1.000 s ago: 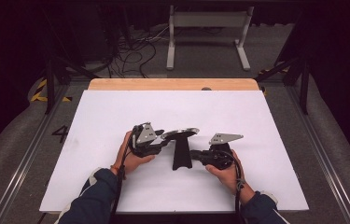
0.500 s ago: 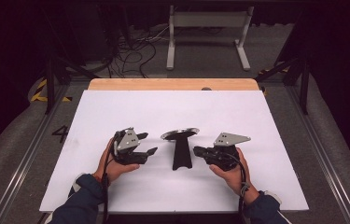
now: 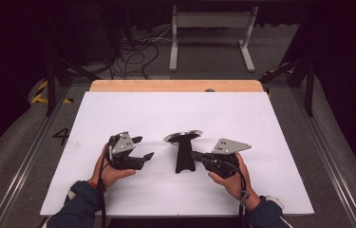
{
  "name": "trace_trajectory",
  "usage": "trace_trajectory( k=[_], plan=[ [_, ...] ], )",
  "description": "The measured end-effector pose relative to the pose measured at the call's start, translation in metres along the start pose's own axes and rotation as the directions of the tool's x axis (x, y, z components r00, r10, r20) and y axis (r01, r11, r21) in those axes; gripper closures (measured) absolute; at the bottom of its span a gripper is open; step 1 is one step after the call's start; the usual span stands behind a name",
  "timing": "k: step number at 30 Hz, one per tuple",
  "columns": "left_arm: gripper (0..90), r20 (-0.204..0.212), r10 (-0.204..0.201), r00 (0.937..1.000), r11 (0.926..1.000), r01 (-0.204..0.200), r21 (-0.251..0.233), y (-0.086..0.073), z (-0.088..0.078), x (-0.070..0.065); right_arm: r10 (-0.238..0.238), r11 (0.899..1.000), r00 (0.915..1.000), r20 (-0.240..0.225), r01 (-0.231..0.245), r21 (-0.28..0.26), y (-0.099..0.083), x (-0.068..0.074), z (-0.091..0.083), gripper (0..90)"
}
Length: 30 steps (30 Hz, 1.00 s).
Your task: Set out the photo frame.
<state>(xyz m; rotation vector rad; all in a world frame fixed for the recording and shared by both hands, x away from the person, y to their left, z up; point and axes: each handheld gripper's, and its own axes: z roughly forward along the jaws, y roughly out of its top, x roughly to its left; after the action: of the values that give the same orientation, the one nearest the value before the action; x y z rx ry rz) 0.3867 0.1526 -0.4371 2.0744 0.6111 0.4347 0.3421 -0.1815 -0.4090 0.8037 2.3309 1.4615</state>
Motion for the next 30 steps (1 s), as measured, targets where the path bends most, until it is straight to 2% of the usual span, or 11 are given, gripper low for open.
trace_trajectory(
  k=[4, 6, 7, 8, 10, 13, 15, 17, 19, 24, 30],
  plan=[
    [25.6, -0.012, 0.018, 0.9998, 0.9998, -0.018, 0.012, 0.002, 0.010, 0.001, -0.017, 1.000, 0.9995, 0.025, 0.017, 0.020, 0.000, 0.007, 0.007, 90.0],
    [33.1, -0.013, 0.042, 0.9990, 0.9990, -0.041, 0.014, 0.008, 0.016, 0.002, -0.017, 1.000, 0.9995, 0.027, 0.016, 0.025, -0.001, 0.011, 0.012, 90.0],
    [33.5, -0.012, 0.034, 0.9994, 0.9994, -0.034, 0.008, 0.012, 0.019, 0.002, -0.020, 0.999, 0.9993, 0.032, 0.019, 0.032, -0.001, 0.013, 0.015, 90.0],
    [36.0, 0.002, 0.003, 1.0000, 0.9997, -0.003, -0.025, 0.020, 0.025, 0.005, -0.023, 0.999, 0.9989, 0.041, 0.022, 0.038, -0.001, 0.018, 0.021, 90.0],
    [38.8, 0.009, 0.001, 1.0000, 0.9995, -0.001, -0.033, 0.024, 0.029, 0.005, -0.028, 0.999, 0.9985, 0.047, 0.027, 0.037, -0.001, 0.022, 0.023, 90.0],
    [41.7, 0.008, 0.035, 0.9994, 0.9988, -0.035, -0.035, 0.032, 0.040, 0.003, -0.047, 0.998, 0.9954, 0.084, 0.044, 0.040, -0.001, 0.032, 0.032, 90.0],
    [45.6, 0.033, 0.009, 0.9994, 0.9998, -0.009, -0.020, 0.030, 0.049, 0.005, -0.065, 0.998, 0.9896, 0.129, 0.062, 0.032, -0.002, 0.040, 0.038, 90.0],
    [47.2, 0.015, 0.009, 0.9999, 1.0000, -0.009, 0.001, 0.029, 0.054, 0.004, -0.074, 0.997, 0.9867, 0.144, 0.070, 0.034, -0.004, 0.045, 0.044, 90.0],
    [48.2, 0.039, 0.001, 0.9992, 1.0000, -0.001, 0.000, 0.027, 0.055, 0.007, -0.094, 0.994, 0.9855, 0.142, 0.085, 0.067, -0.005, 0.049, 0.053, 90.0],
    [43.4, 0.083, -0.006, 0.9965, 0.9999, 0.005, 0.016, 0.021, 0.052, 0.010, -0.090, 0.993, 0.9857, 0.143, 0.078, 0.091, -0.009, 0.052, 0.063, 90.0],
    [42.1, 0.083, 0.034, 0.9960, 0.9994, -0.034, -0.004, 0.027, 0.051, 0.002, -0.078, 0.993, 0.9870, 0.141, 0.064, 0.104, -0.012, 0.049, 0.069, 90.0]
  ],
)
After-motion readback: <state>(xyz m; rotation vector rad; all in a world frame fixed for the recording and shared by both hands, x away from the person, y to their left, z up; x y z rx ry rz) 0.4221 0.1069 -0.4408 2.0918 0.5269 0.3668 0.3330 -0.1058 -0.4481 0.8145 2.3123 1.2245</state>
